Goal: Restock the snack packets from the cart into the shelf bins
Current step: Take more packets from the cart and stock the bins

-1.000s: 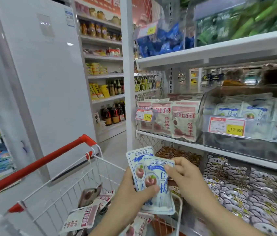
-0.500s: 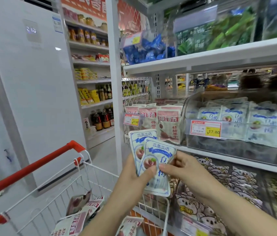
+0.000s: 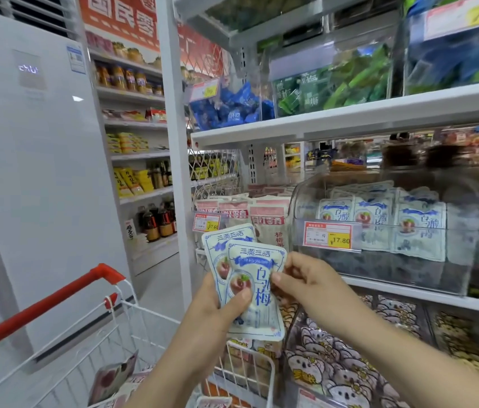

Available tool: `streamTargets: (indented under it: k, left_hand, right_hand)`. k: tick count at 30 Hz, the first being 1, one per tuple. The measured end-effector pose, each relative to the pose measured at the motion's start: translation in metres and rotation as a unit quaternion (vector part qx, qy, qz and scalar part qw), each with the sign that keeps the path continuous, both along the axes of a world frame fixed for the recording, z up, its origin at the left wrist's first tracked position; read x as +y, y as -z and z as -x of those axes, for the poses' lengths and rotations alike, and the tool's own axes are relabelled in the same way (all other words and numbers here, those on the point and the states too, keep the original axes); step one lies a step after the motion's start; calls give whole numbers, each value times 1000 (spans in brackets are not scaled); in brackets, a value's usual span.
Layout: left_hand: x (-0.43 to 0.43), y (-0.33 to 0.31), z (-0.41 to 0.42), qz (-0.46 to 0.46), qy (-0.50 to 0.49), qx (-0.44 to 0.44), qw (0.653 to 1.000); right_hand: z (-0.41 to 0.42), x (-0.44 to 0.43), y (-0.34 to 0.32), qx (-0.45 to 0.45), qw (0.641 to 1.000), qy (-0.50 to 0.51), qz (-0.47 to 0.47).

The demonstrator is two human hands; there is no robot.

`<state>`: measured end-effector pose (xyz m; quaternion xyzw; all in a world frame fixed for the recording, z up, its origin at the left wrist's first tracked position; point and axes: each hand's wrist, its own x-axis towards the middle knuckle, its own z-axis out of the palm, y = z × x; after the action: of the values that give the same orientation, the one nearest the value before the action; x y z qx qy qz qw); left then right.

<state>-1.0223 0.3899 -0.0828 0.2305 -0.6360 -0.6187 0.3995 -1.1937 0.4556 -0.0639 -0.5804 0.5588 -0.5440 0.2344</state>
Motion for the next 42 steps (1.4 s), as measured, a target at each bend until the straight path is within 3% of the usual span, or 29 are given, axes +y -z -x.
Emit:
streamTargets:
  k: [4,10,14,19,26,36,40,42]
  left_hand:
    - [0,-3,1,-5,13,15,1000]
    - [-5,-2,-7,-101,77,27,992]
    - [-11,2,-15,-111,103,25,988]
    - [-10,-1,-20,-48,79,33,995]
    - [-4,4,-16,-3,31,35,999]
    - [-5,-2,-29,19,136,-37,990]
    - [-5,-3,-19,49,63,-62,995]
    - [-3,-4,-14,58,39,-49,996]
  right_hand:
    - [-4,2,0,38,999,11,32]
    - [-2,1,-5,-22,997,-66,13]
    - [3,-1,-10,-98,983,-154,-37]
    - [3,-4,-9,-209,954,-192,-97]
    - [-2,-6,-5,-44,986,-113,-114]
    - [0,-1,-10,2,985,-129,-112]
    - [-8,-2,-19,86,984,-120,-98]
    - [-11,-1,-20,85,987,-112,-72]
